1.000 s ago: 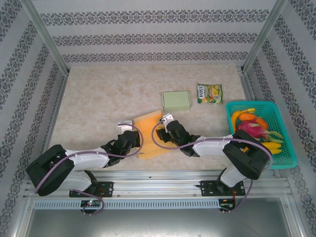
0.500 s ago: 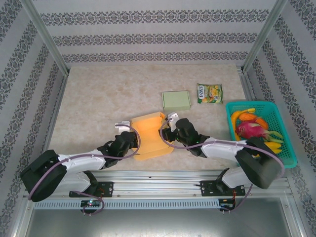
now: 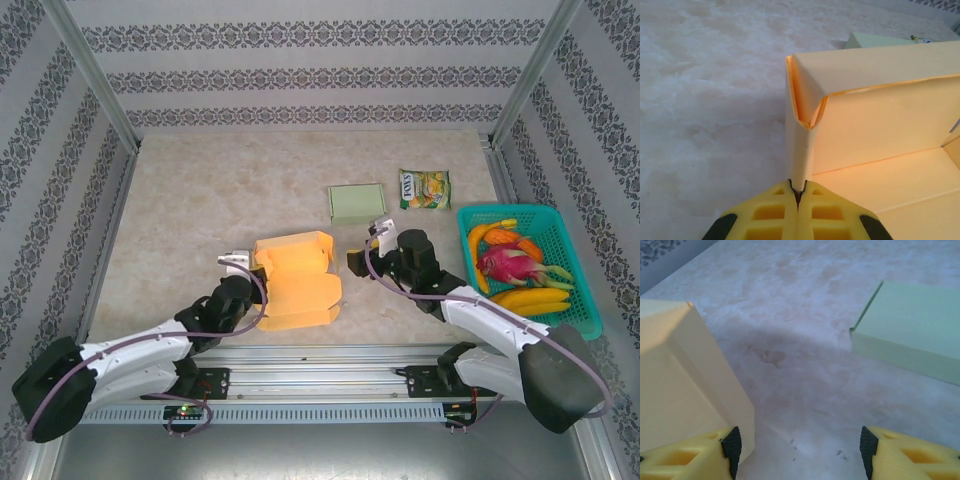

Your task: Fold the paper box

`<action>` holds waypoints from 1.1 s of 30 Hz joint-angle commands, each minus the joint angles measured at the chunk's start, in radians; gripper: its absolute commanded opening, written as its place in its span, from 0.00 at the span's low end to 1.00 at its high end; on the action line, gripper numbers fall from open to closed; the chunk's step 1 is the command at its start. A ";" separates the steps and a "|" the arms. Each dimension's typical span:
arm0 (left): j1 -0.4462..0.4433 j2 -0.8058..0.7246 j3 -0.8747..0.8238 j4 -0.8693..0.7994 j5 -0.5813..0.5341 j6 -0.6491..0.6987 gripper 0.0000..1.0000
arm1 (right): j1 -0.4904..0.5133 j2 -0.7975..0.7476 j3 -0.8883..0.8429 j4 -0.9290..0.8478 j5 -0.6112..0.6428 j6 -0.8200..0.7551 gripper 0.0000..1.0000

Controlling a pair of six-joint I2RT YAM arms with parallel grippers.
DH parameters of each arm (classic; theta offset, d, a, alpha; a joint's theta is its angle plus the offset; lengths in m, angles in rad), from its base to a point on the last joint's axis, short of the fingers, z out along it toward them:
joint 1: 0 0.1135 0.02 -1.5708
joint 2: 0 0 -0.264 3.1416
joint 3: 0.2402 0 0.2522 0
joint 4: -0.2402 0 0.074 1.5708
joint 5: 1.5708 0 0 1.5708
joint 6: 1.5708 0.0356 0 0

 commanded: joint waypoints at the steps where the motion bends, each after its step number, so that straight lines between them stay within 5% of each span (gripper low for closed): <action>1: 0.003 -0.061 -0.021 0.018 0.033 0.044 0.00 | 0.005 0.037 0.007 0.051 -0.195 -0.024 0.65; 9: 0.003 -0.104 -0.028 -0.003 0.050 0.054 0.00 | 0.075 0.035 0.010 0.086 -0.326 -0.091 0.65; 20: 0.003 -0.099 -0.024 0.034 0.152 0.090 0.00 | 0.118 0.013 0.041 0.046 -0.205 -0.128 0.62; 33: 0.003 0.014 0.014 0.068 0.186 0.073 0.00 | 0.251 0.066 0.083 0.049 0.315 -0.105 0.43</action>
